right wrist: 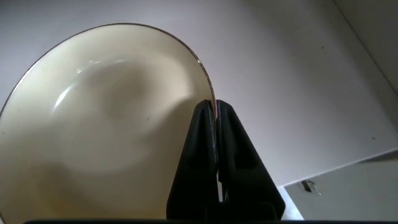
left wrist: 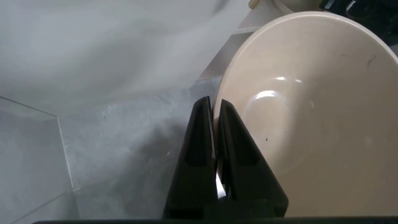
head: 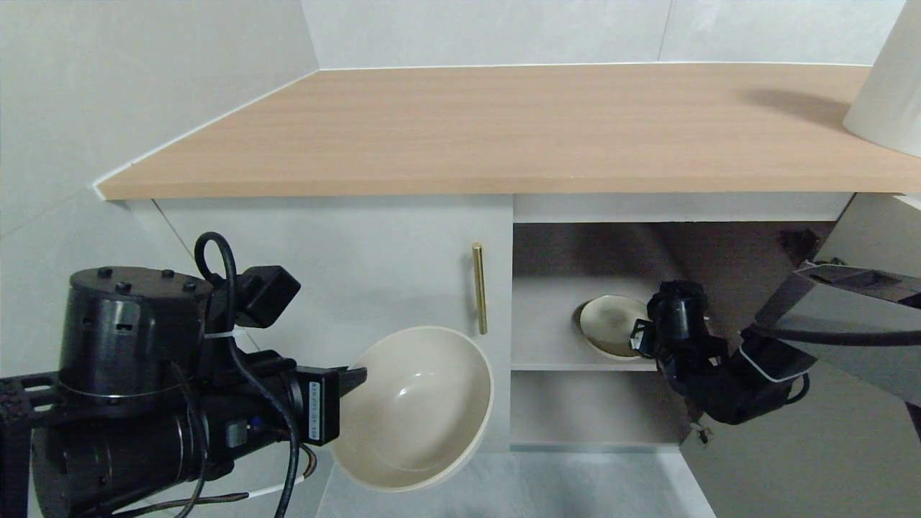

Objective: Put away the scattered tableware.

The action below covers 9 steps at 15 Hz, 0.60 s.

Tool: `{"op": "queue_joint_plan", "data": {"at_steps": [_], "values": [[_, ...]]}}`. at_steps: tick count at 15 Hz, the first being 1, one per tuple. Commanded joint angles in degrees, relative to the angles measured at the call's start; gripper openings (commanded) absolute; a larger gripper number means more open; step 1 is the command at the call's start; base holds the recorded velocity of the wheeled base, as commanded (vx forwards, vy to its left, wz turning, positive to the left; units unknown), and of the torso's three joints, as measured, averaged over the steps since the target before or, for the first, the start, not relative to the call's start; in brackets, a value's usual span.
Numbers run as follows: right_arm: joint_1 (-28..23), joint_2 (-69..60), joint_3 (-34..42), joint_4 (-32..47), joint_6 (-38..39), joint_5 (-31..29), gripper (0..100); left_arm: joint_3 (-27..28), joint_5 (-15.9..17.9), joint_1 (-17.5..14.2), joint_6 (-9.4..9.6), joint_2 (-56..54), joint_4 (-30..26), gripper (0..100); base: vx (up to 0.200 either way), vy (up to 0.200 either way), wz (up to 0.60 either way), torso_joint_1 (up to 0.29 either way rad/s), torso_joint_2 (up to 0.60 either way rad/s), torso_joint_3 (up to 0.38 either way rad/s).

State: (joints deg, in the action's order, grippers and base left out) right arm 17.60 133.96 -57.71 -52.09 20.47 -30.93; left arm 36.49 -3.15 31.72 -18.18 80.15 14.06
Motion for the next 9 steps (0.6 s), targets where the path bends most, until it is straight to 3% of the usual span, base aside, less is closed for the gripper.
{"op": "queue_joint_plan", "data": {"at_steps": [1, 7, 8, 9], "values": [[-0.38, 0.33, -0.47, -0.03, 0.01, -0.01, 0, -0.01, -0.02, 0.01, -0.02, 0.09, 0.01, 0, 0.000, 0.000, 0.00, 0.000, 0.00, 0.000], [-0.38, 0.51, -1.53, -0.03, 0.01, -0.10, 0, -0.01, -0.02, 0.01, -0.02, 0.27, 0.01, 0, 0.000, 0.000, 0.00, 0.000, 0.00, 0.000], [-0.38, 0.60, -1.62, -0.03, 0.01, -0.01, 100, -0.01, -0.02, 0.01, -0.02, 0.44, 0.01, 0, 0.000, 0.000, 0.00, 0.000, 0.00, 0.000], [-0.46, 0.60, -1.79, -0.03, 0.01, -0.10, 100, -0.01, -0.02, 0.01, -0.02, 0.44, 0.01, 0, 0.000, 0.000, 0.00, 0.000, 0.00, 0.000]]}}
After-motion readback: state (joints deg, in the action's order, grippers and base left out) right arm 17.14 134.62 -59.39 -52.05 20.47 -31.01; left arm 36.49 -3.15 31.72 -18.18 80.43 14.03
